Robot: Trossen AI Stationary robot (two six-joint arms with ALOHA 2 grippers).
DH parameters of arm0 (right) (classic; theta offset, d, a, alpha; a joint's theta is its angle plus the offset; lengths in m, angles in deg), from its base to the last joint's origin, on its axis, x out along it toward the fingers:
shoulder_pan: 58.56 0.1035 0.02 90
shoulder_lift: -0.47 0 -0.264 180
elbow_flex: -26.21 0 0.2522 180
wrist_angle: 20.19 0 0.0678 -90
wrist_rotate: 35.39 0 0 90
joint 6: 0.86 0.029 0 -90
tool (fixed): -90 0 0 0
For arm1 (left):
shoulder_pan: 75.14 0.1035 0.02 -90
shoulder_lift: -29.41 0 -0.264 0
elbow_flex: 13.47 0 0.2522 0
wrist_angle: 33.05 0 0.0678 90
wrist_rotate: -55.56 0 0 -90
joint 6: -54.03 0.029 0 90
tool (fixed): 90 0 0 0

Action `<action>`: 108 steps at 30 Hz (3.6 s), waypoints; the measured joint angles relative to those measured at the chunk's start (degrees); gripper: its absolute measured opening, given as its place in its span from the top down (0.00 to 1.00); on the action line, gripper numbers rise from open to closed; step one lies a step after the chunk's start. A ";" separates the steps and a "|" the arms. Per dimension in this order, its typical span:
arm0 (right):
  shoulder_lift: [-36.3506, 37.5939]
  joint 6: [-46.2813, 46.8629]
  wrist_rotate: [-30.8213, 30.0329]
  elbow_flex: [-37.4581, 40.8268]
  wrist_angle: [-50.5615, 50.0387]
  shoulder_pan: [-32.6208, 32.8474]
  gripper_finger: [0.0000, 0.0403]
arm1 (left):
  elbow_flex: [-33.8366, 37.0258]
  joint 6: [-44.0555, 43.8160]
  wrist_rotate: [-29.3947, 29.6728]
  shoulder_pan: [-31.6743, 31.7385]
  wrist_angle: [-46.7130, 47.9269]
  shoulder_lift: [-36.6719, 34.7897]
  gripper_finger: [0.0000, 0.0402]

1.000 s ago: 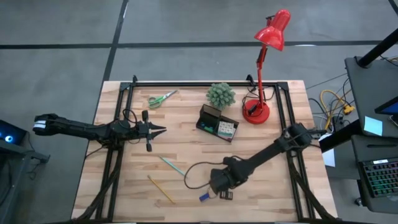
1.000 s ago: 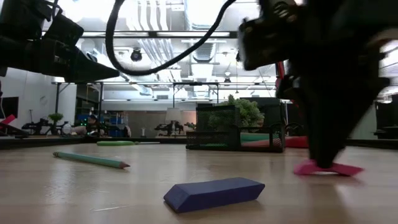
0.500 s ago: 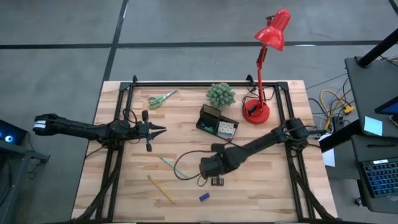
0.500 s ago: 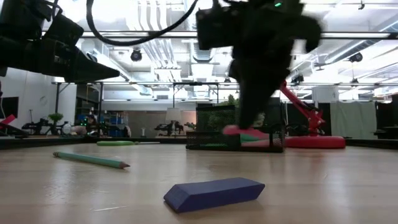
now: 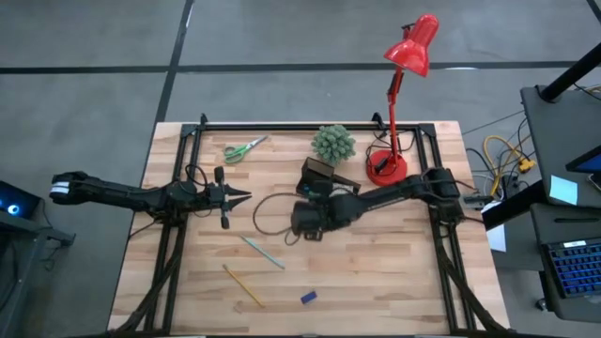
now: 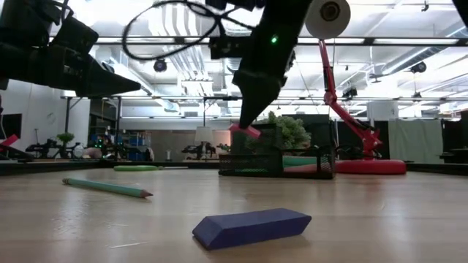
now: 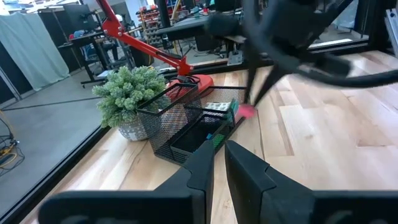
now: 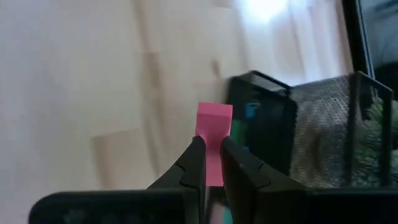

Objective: Pick and place office supplies into organizer
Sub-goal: Put the pink eraser into the black desk organizer, then put the blue eraser into the black desk organizer

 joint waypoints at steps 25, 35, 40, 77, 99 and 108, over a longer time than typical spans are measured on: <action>-0.04 -1.95 0.04 0.09 0.39 -8.02 0.92 | 0.11 0.00 -0.02 -0.01 0.04 0.01 0.93; -0.11 -1.92 0.06 0.09 0.44 -8.72 0.92 | 0.13 0.00 -0.02 -0.01 0.04 0.01 0.93; -0.13 -1.75 0.06 0.09 0.44 -8.85 0.92 | 0.13 0.00 -0.02 0.00 0.07 0.00 0.93; -0.13 -1.29 1.74 0.11 0.46 -8.85 0.92 | 0.15 -0.02 -0.01 -0.02 0.07 0.00 0.93; -0.13 -1.31 1.55 0.10 0.46 -8.85 0.92 | 0.15 -0.02 -0.02 0.00 0.06 0.00 0.93; -0.13 -0.52 2.90 -0.31 1.82 -8.71 0.92 | 0.15 0.00 -0.02 0.00 0.04 0.01 0.93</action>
